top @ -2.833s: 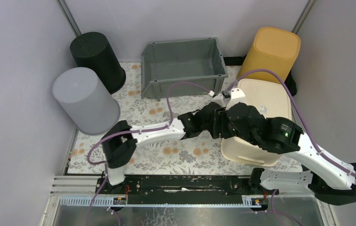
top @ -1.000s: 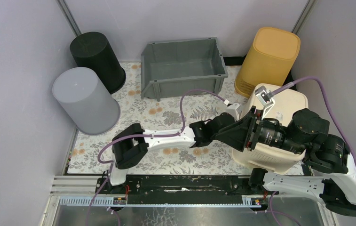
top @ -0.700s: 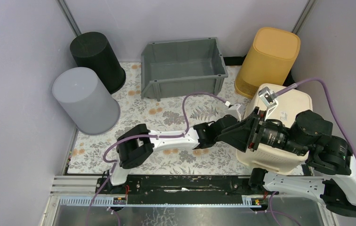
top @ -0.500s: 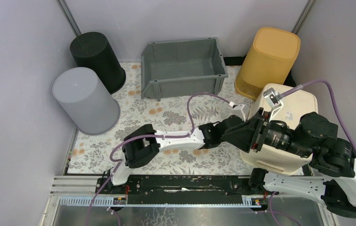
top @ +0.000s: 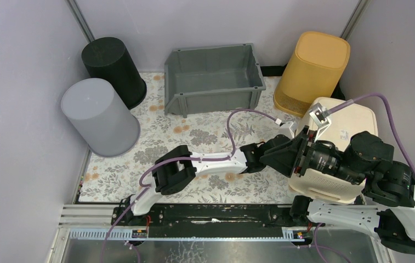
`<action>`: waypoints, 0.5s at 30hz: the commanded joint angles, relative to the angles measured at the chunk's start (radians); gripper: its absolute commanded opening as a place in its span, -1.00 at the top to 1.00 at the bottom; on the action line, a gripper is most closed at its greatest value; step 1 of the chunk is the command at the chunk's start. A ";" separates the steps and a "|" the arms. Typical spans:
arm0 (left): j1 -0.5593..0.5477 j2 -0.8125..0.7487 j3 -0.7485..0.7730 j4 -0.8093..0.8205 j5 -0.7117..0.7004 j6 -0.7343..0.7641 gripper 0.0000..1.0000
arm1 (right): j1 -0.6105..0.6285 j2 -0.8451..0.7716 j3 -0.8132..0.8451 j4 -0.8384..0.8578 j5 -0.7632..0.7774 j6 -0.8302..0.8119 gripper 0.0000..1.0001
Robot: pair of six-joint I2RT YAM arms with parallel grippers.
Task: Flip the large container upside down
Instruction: Move the container to the center of the board.
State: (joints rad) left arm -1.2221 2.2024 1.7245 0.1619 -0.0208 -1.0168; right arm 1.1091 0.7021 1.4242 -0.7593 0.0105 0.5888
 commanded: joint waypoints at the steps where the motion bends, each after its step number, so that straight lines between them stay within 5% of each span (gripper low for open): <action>1: 0.024 0.119 -0.031 -0.144 -0.012 0.061 -0.92 | 0.003 -0.005 0.003 0.022 0.018 0.001 0.04; 15: 0.148 -0.036 -0.223 -0.012 0.099 0.183 -1.00 | 0.003 0.045 -0.014 0.049 0.005 -0.006 -0.04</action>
State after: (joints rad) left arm -1.1282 2.1815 1.6245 0.3088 0.1314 -0.9569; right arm 1.1091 0.7216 1.4086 -0.7578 0.0105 0.5915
